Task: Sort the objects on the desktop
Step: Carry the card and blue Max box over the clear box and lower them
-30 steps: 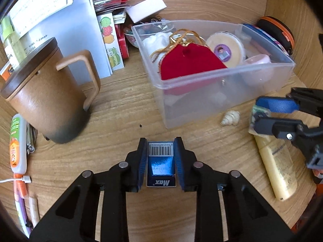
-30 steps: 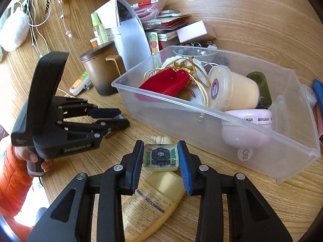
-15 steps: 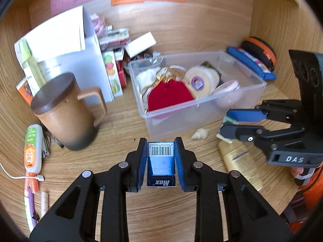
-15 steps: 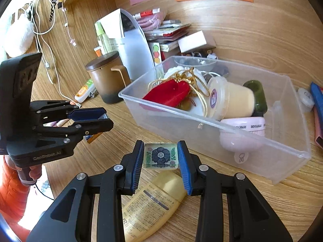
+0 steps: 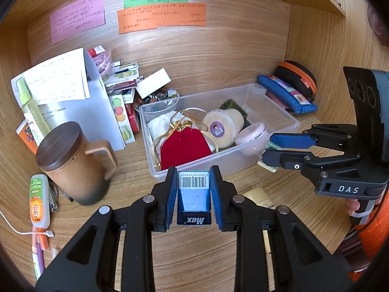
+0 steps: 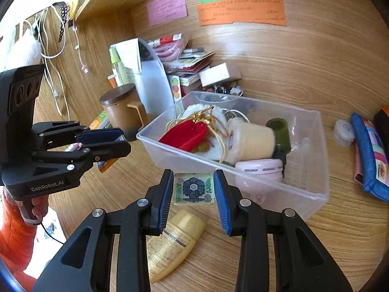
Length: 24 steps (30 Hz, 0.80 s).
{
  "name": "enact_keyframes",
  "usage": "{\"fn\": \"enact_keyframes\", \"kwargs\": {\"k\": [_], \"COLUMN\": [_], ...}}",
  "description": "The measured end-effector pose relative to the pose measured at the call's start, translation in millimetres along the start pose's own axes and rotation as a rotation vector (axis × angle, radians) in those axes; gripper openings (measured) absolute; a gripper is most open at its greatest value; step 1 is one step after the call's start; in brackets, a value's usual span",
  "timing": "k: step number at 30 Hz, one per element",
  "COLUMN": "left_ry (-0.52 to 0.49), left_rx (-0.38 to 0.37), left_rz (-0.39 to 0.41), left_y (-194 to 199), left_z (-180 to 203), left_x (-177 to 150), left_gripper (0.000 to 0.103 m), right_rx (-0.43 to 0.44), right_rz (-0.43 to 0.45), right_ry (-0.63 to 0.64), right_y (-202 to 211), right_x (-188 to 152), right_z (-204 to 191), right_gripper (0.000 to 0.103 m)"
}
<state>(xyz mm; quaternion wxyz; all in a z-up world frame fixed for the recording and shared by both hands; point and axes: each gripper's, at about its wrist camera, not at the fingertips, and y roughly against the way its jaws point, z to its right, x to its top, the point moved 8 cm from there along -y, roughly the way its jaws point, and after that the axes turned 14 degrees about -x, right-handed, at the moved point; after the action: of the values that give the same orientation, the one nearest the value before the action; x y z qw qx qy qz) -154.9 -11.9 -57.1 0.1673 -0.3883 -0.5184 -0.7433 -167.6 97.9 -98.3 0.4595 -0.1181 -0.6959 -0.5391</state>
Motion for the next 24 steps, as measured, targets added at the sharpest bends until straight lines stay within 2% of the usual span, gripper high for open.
{"fn": "enact_keyframes", "kwargs": {"k": [7, 14, 24], "left_ry": [0.006, -0.001, 0.017], "left_rx": [-0.021, -0.045, -0.069], "left_rz": [0.034, 0.035, 0.043], "left_y": [4.4, -2.4, -18.6], "left_z": [-0.3, -2.9, -13.7], "left_x": [16.3, 30.0, 44.1], "left_gripper": [0.026, 0.026, 0.026], "right_rx": [-0.025, -0.061, -0.096], "right_rz": [0.018, 0.043, 0.028], "right_ry": [-0.016, -0.019, -0.035], "right_y": [4.9, 7.3, -12.1], "right_x": [10.9, 25.1, 36.9], "right_z": [11.7, 22.0, 39.2], "right_gripper": [0.031, 0.031, 0.031]}}
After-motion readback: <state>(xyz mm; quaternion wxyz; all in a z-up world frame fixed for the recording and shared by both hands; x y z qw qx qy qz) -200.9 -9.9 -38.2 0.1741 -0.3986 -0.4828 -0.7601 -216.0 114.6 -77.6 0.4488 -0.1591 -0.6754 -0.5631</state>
